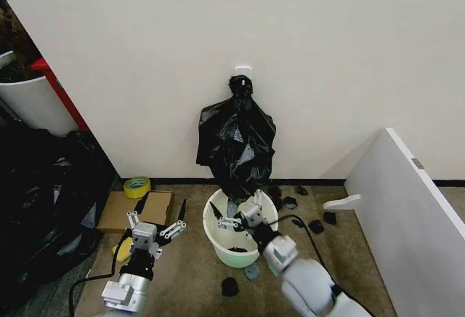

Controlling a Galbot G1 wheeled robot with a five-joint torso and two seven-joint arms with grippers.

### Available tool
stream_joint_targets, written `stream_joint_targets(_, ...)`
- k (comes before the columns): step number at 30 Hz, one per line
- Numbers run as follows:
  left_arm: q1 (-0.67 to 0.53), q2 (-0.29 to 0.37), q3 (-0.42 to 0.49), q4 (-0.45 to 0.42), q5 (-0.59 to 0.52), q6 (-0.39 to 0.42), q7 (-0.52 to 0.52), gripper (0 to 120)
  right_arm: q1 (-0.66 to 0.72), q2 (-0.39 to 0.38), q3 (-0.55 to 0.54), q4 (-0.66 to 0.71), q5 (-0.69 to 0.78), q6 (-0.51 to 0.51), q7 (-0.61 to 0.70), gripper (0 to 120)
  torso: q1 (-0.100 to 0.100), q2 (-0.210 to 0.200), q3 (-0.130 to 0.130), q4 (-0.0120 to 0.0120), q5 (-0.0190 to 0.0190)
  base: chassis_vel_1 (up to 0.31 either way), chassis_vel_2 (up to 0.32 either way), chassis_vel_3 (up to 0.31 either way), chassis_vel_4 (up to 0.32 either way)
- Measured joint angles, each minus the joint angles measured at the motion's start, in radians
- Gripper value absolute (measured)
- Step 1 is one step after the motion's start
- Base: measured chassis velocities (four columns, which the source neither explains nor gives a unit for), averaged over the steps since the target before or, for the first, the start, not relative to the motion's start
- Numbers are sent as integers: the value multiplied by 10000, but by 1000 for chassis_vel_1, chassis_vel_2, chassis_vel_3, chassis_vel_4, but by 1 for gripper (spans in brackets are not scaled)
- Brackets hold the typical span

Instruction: Place the garbage bag over the trash bin.

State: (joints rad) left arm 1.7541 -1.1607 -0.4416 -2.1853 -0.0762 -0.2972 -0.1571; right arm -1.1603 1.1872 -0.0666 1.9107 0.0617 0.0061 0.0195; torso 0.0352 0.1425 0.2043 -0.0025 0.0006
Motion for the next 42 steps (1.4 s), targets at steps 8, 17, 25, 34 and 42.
stream_joint_targets(8, 46, -142, 54, -57, -6, -113, -41, 100, 780, 157, -384, -811, -289, -466, 448, 97, 0, 0, 0, -2, -1, 0, 0, 0, 0)
stream_joint_targets(17, 41, -364, 196, 62, 204, -279, -21, 100, 1303, 158, -561, -1342, -554, -1663, 1592, 71, 0, 0, -1, -1, 0, 0, 0, 0, 0)
stream_joint_targets(25, 17, -575, 264, 30, 241, -296, 0, 100, 1387, 0, -479, -1364, -677, -2307, 2430, 48, -1, 0, -1, -2, 0, 0, 0, 0, 0)
stream_joint_targets(34, 28, -642, 302, -29, 333, -273, 20, 100, 1426, -172, -366, -1281, -506, -2361, 2637, 14, -1, 0, -1, -1, 1, 0, 0, 0, 0)
stream_joint_targets(42, -30, -568, 291, -29, 296, -228, 9, 100, 1225, -340, -125, -1137, -184, -2302, 2609, 0, -1, 0, -1, -1, 0, 0, 0, 0, 0)
